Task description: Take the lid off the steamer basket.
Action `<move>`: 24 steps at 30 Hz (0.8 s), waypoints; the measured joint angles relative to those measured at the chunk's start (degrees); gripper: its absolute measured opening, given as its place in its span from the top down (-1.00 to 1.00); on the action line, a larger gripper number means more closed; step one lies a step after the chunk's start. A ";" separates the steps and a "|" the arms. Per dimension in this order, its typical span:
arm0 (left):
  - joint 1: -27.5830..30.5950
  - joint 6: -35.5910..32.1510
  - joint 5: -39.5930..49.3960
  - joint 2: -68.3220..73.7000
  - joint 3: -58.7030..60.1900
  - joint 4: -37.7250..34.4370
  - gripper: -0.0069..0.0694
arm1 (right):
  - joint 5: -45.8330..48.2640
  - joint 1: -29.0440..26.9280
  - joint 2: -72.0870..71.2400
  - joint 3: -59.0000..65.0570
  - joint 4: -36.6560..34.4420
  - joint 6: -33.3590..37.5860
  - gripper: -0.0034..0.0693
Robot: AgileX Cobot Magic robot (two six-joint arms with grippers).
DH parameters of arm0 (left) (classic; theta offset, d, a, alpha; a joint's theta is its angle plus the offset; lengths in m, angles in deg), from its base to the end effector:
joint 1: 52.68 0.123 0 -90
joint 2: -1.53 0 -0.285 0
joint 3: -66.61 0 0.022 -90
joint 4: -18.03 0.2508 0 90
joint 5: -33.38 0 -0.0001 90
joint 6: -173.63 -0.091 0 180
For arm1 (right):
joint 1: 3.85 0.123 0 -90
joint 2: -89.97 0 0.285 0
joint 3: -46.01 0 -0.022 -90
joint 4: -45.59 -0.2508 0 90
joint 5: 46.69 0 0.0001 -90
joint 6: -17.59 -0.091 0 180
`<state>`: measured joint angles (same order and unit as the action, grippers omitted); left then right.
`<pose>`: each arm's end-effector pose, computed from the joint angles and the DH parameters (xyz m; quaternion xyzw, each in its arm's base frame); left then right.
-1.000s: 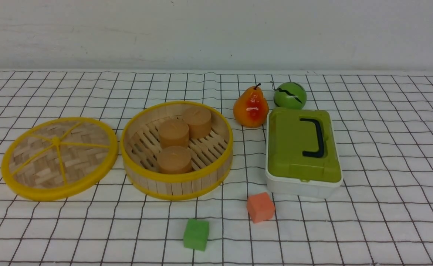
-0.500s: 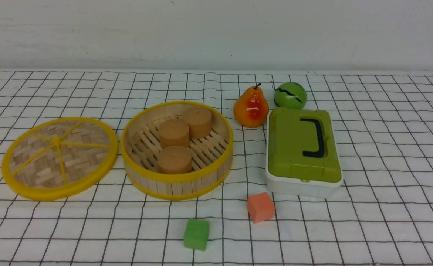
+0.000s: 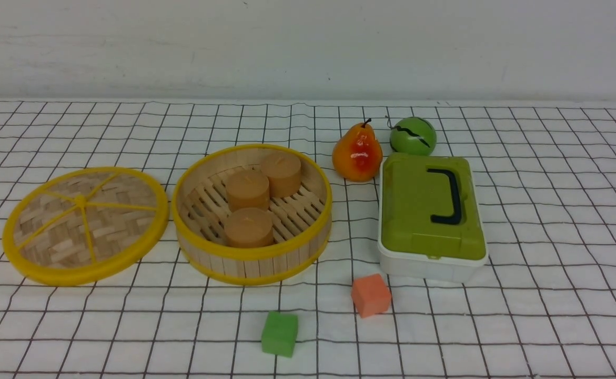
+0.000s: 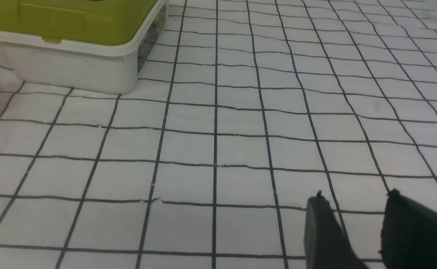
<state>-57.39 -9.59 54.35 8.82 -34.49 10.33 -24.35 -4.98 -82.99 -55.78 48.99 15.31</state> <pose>0.0524 -0.0087 0.1711 0.0194 0.8035 -0.0643 0.5916 0.0519 -0.0031 0.1731 0.0085 0.8067 -0.0194 0.5906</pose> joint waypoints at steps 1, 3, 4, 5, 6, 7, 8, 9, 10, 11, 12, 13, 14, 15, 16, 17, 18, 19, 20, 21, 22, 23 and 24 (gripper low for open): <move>0.00 0.00 0.00 0.00 0.00 0.00 0.81 | 0.00 0.00 0.00 0.00 0.00 0.00 0.25; 0.00 0.00 0.00 0.00 0.00 0.00 0.81 | 0.00 0.00 0.00 0.00 0.00 0.00 0.25; 0.00 0.00 0.00 0.00 0.00 0.00 0.80 | 0.00 0.00 0.00 0.00 0.00 0.00 0.25; 0.00 0.00 0.00 0.00 0.00 0.00 0.80 | 0.00 0.00 0.00 0.00 0.00 0.00 0.25; 0.00 -0.02 0.00 0.00 0.00 0.00 0.80 | 0.00 0.00 0.00 0.00 0.00 0.00 0.25; 0.00 -0.02 0.00 0.00 0.00 0.00 0.79 | 0.00 0.00 0.00 0.00 0.00 0.00 0.25; 0.00 -0.02 0.00 0.00 0.00 0.00 0.79 | 0.00 0.00 0.00 0.00 0.00 0.00 0.25; 0.00 -0.02 0.00 0.00 0.00 0.00 0.79 | 0.00 0.00 0.00 0.00 0.00 0.00 0.25; 0.00 -0.02 0.00 0.00 0.00 0.00 0.79 | 0.00 0.00 0.00 0.00 0.00 0.00 0.25; 0.00 -0.02 0.00 0.00 0.00 0.00 0.78 | 0.00 0.00 0.00 0.00 0.00 0.00 0.25; 0.00 -0.02 0.00 0.00 0.00 0.00 0.78 | 0.00 0.00 0.00 0.00 0.00 0.00 0.25; 0.00 -0.02 0.00 0.00 0.00 0.00 0.78 | 0.00 0.00 0.00 0.00 0.00 0.00 0.25; 0.00 -0.02 0.00 0.00 0.00 0.00 0.77 | 0.00 0.00 0.00 0.00 0.00 0.00 0.25; 0.00 -0.02 0.00 0.00 0.00 0.00 0.77 | 0.00 0.00 0.00 0.00 0.00 0.00 0.25; 0.00 -0.02 0.00 0.00 0.00 0.00 0.77 | 0.00 0.00 0.00 0.00 0.00 0.00 0.25; 0.00 -0.02 0.00 0.00 0.00 0.00 0.77 | 0.00 0.00 0.00 0.00 0.00 0.00 0.25; 0.00 -0.02 0.00 0.00 0.00 0.00 0.77 | 0.00 0.00 0.00 0.00 0.00 0.00 0.25; 0.00 -0.02 0.00 0.00 0.00 0.00 0.77 | 0.00 0.00 0.00 0.00 0.00 0.00 0.25; 0.00 -0.02 0.00 0.00 0.00 0.00 0.77 | 0.00 0.00 0.00 0.00 0.00 0.00 0.25; 0.00 -0.02 0.00 0.00 0.00 0.00 0.77 | 0.00 0.00 0.00 0.00 0.00 0.00 0.25; 0.00 -0.02 0.00 0.00 0.00 0.00 0.77 | 0.00 0.00 0.00 0.00 0.00 0.00 0.25; 0.00 -0.02 0.00 0.00 0.00 0.00 0.77 | 0.00 0.00 0.00 0.00 0.00 0.00 0.25; 0.00 -0.02 0.00 0.00 0.00 0.00 0.77 | 0.00 0.00 0.00 0.00 0.00 0.00 0.25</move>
<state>-57.39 -9.62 54.35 8.82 -34.49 10.33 -24.35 -4.98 -82.99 -55.78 48.99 15.31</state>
